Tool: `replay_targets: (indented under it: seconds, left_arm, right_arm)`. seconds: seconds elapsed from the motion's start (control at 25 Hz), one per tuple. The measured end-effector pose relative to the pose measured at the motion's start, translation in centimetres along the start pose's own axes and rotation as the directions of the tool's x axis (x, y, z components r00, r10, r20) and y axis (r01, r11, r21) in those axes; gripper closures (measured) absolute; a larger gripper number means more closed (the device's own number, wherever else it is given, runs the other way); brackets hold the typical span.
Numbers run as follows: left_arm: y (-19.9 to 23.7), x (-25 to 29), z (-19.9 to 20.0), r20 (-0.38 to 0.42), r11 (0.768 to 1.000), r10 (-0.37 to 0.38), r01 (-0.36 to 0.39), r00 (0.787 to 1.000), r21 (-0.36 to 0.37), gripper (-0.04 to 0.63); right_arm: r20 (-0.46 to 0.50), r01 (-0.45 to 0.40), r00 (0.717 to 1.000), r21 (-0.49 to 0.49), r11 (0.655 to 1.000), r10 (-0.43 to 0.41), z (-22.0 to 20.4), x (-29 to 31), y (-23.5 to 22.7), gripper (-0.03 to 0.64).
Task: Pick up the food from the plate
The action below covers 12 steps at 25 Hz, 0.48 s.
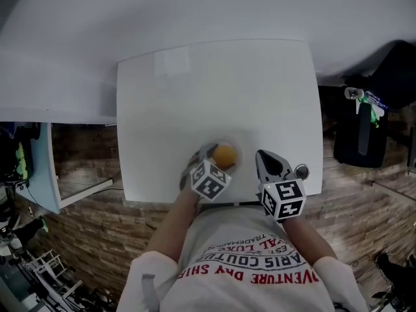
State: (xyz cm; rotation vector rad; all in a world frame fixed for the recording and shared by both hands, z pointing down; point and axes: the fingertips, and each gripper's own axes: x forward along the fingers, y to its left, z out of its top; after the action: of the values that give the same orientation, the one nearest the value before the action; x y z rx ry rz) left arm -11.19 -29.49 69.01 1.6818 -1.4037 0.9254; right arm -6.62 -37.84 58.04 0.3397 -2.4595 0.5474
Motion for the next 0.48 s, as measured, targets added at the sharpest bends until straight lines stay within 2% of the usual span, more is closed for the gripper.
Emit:
replay_targets:
  seconds: [0.24, 0.48]
  left_arm:
    - [0.0, -0.2, -0.2, -0.008, 1.0, 0.012, -0.012, 1.0, 0.013, 0.233]
    - [-0.1, -3.6, 2.5, 0.091, 0.996, 0.083, -0.085, 0.992, 0.016, 0.233]
  right_arm:
    - [0.027, 0.005, 1.0, -0.042, 0.999, -0.004, 0.8, -0.5, 0.8, 0.606]
    - [0.072, 0.023, 0.997, -0.055, 0.998, -0.019, 2.3, -1.6, 1.0, 0.606]
